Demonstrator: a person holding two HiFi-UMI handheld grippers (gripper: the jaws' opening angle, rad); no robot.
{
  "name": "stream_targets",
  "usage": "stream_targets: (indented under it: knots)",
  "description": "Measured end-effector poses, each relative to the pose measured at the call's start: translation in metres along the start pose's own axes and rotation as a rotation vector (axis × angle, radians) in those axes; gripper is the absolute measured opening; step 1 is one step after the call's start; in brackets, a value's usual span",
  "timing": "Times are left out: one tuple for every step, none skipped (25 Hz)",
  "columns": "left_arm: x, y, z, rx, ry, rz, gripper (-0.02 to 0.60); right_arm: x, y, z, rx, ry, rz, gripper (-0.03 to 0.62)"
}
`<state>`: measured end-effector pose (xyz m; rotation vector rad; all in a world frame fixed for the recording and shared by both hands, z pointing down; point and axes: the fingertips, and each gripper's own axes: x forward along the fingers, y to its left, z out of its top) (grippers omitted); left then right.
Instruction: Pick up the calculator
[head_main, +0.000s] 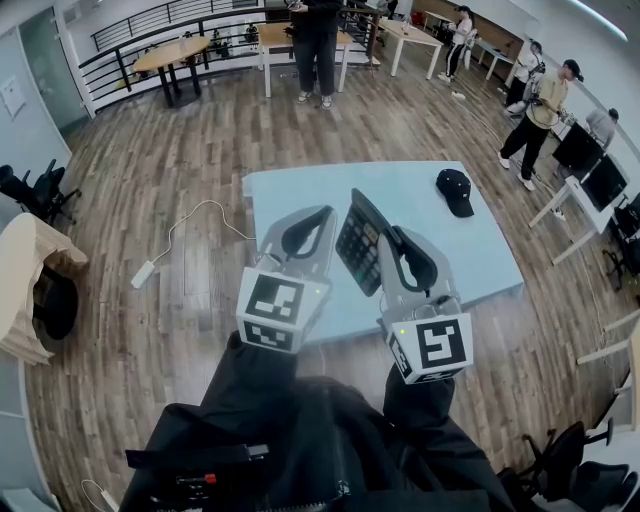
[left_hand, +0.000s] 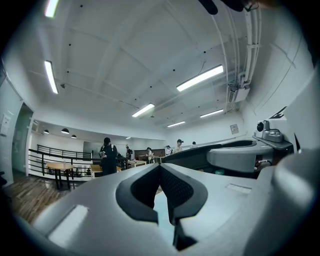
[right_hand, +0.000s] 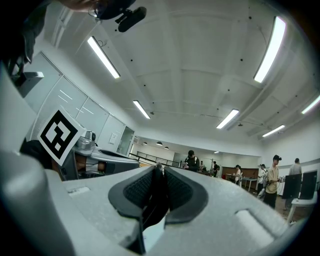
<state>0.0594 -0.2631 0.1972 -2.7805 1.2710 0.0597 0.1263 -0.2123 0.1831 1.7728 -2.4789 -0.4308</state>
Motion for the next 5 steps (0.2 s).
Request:
stream_targets:
  knots:
    - [0.0,0.0006,-0.0003,0.0,0.001,0.0,-0.001,0.0006,0.0005,0.0004,-0.002,-0.001,0.002,0.055]
    - [0.0002,0.0012,-0.0006,-0.001,0.001,0.001,-0.001,0.0013,0.0009,0.0007,-0.004,-0.001,0.003,0.055]
    - [0.0004,0.0019,-0.0009,-0.001,0.002,0.001,-0.001,0.0019,0.0012,0.0006,-0.004,-0.001,0.003,0.055]
    - [0.0006,0.0024,-0.0012,-0.001,0.002,0.001,0.0,0.0024,0.0014,0.0004,-0.005,-0.001,0.003,0.055]
    - [0.0009,0.0029,-0.0014,-0.001,0.002,0.0,0.0,0.0029,0.0015,0.0003,-0.005,0.0,0.003,0.055]
